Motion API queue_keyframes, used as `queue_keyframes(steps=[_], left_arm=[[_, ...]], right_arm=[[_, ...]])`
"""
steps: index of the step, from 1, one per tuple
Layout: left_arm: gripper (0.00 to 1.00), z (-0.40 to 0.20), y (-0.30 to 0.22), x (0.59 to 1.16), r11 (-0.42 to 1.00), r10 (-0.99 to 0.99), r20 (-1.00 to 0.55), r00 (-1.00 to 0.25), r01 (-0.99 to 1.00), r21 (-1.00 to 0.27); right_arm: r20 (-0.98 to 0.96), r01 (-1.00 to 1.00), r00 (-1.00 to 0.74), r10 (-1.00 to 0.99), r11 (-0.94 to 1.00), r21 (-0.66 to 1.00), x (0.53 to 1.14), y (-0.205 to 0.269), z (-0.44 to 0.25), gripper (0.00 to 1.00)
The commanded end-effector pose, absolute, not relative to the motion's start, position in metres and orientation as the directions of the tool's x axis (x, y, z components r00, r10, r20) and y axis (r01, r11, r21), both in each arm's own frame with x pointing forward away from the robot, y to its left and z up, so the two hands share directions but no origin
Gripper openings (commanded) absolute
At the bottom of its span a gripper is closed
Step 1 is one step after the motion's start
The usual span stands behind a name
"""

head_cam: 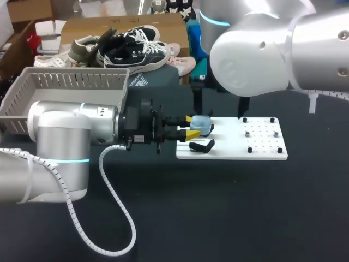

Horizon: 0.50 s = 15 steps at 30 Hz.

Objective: Pick up each earbud case from the left stands, insert the matching earbuds, close the lid, and place the case in the box.

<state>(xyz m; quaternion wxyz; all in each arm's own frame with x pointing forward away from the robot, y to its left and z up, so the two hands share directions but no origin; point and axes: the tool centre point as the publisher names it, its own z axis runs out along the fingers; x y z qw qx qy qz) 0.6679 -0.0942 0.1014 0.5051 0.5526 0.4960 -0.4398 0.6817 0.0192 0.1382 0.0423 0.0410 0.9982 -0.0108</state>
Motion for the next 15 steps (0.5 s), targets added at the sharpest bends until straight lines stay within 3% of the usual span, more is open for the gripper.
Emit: queue_keyframes(steps=[1, 15], left_arm=[[0.00, 0.101, -0.094, 0.667, 0.007, 0.103, -0.987, 0.122, 0.992, 0.124], [0.00, 0.110, -0.072, 0.669, 0.044, 0.118, -0.987, 0.107, 0.993, 0.113]], right_arm=[[-0.108, 0.089, -0.990, 0.087, 0.996, -0.012, 0.672, 0.016, 0.139, 1.00], [-0.305, 0.154, -0.937, 0.173, 0.984, 0.085, 0.663, -0.011, 0.161, 1.00]])
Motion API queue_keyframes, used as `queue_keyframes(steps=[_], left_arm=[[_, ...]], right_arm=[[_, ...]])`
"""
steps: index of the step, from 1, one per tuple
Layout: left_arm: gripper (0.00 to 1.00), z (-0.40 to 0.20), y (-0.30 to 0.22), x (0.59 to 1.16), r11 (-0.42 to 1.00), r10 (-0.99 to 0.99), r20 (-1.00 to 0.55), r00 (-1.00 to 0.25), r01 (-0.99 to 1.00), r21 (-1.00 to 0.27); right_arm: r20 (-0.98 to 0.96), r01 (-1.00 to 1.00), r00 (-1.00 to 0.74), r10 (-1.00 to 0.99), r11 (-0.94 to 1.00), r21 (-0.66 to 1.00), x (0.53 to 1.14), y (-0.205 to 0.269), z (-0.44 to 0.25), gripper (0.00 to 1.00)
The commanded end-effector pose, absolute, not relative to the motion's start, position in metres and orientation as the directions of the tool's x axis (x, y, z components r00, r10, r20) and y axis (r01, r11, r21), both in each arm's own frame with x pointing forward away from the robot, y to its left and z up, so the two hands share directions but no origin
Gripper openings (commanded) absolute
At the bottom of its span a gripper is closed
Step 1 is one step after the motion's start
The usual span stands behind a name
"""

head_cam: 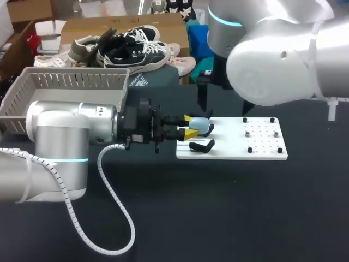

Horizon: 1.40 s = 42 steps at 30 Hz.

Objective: Pick up each earbud case from the left stands, insert the matching earbuds, close the lid, and place the case in the box.

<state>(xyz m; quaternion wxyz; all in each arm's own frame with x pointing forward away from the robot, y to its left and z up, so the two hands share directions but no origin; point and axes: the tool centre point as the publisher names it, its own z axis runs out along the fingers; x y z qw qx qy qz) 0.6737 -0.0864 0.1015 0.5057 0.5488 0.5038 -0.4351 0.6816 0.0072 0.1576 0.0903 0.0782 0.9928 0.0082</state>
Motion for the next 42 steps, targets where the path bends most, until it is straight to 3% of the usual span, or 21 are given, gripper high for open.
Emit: queue_keyframes(steps=[1, 10, 15, 24, 29, 42], left_arm=[[0.00, 0.113, -0.064, 0.671, 0.065, 0.120, -0.988, 0.099, 0.992, 0.107], [0.00, 0.123, -0.002, 0.687, 0.251, 0.131, -0.991, 0.024, 0.966, 0.056], [0.00, 0.120, 0.046, 0.715, 0.466, 0.092, -0.993, -0.074, 0.884, -0.023], [0.00, 0.119, 0.103, 0.754, 0.672, 0.179, -0.978, -0.105, 0.739, 0.044], [0.00, 0.120, 0.127, 0.777, 0.782, 0.226, -0.957, -0.184, 0.620, 0.066], [0.00, 0.109, 0.173, 0.828, 0.882, 0.345, -0.856, -0.385, 0.445, 0.156]], right_arm=[[-0.323, 0.161, -0.928, 0.185, 0.982, 0.102, 0.662, -0.014, 0.163, 1.00], [-0.355, 0.186, -0.904, 0.237, 0.968, 0.171, 0.657, -0.025, 0.164, 1.00], [-0.355, 0.186, -0.904, 0.237, 0.968, 0.171, 0.657, -0.025, 0.164, 1.00], [-0.355, 0.186, -0.904, 0.237, 0.968, 0.171, 0.657, -0.025, 0.164, 1.00], [-0.355, 0.186, -0.904, 0.237, 0.968, 0.171, 0.657, -0.025, 0.164, 1.00], [-0.355, 0.186, -0.904, 0.237, 0.968, 0.171, 0.657, -0.025, 0.164, 1.00]])
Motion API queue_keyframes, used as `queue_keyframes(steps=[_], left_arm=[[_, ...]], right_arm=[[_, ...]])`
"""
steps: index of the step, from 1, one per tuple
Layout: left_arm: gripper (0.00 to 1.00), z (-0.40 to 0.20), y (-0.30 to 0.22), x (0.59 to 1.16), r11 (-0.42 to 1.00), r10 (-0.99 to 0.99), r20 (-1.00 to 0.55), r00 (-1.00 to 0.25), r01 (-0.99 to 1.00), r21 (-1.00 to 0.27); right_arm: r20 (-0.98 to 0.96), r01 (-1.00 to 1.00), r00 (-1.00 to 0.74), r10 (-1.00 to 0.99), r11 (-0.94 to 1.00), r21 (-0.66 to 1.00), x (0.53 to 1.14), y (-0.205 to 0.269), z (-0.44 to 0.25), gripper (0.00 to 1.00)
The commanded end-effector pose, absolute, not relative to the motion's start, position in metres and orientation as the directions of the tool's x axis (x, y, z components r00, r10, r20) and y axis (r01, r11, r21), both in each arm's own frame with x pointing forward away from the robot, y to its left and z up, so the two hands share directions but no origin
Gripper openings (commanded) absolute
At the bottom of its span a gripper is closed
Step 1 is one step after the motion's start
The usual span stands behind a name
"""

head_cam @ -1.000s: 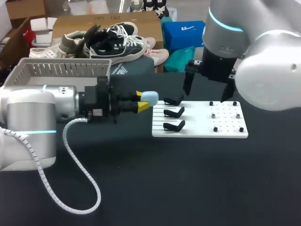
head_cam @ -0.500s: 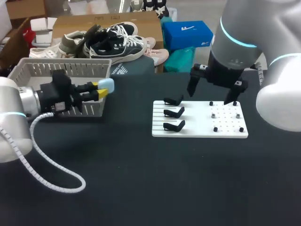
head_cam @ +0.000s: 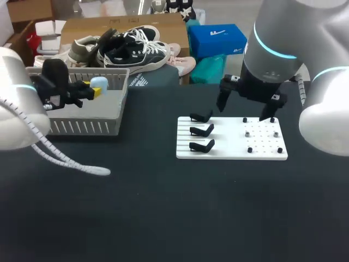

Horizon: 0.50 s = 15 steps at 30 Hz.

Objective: Pick up each earbud case from the left stands, insert the matching earbuds, close the lid, and place the case in the box.

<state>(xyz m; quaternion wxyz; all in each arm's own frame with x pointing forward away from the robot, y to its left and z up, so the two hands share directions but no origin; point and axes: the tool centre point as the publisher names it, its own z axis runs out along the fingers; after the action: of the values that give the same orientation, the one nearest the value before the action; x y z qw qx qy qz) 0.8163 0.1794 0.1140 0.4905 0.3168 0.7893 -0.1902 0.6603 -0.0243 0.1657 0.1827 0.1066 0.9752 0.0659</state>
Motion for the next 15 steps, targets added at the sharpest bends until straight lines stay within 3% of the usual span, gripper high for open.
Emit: queue_keyframes(steps=[1, 3, 4, 5, 6, 7, 15], left_arm=[[0.00, 0.106, 0.177, 0.831, 0.885, 0.345, -0.851, -0.396, 0.438, 0.154], [0.00, 0.103, 0.180, 0.833, 0.891, 0.344, -0.843, -0.415, 0.426, 0.154], [0.14, 0.103, 0.180, 0.833, 0.892, 0.342, -0.842, -0.418, 0.426, 0.151], [0.39, 0.102, 0.180, 0.833, 0.893, 0.341, -0.841, -0.420, 0.425, 0.150], [0.91, 0.103, 0.180, 0.832, 0.893, 0.340, -0.842, -0.420, 0.425, 0.148], [1.00, 0.105, 0.178, 0.830, 0.889, 0.345, -0.843, -0.412, 0.431, 0.153], [1.00, 0.117, 0.169, 0.810, 0.878, 0.360, -0.856, -0.372, 0.445, 0.176]], right_arm=[[-0.355, 0.186, -0.904, 0.237, 0.968, 0.171, 0.657, -0.025, 0.164, 1.00], [-0.355, 0.186, -0.904, 0.237, 0.968, 0.171, 0.657, -0.025, 0.164, 1.00], [-0.355, 0.186, -0.904, 0.237, 0.968, 0.171, 0.657, -0.025, 0.164, 1.00], [-0.355, 0.186, -0.904, 0.237, 0.968, 0.171, 0.657, -0.025, 0.164, 1.00], [-0.355, 0.186, -0.904, 0.237, 0.968, 0.171, 0.657, -0.025, 0.164, 1.00], [-0.355, 0.186, -0.904, 0.237, 0.968, 0.171, 0.657, -0.025, 0.164, 1.00], [-0.355, 0.186, -0.904, 0.237, 0.968, 0.171, 0.657, -0.025, 0.164, 1.00]])
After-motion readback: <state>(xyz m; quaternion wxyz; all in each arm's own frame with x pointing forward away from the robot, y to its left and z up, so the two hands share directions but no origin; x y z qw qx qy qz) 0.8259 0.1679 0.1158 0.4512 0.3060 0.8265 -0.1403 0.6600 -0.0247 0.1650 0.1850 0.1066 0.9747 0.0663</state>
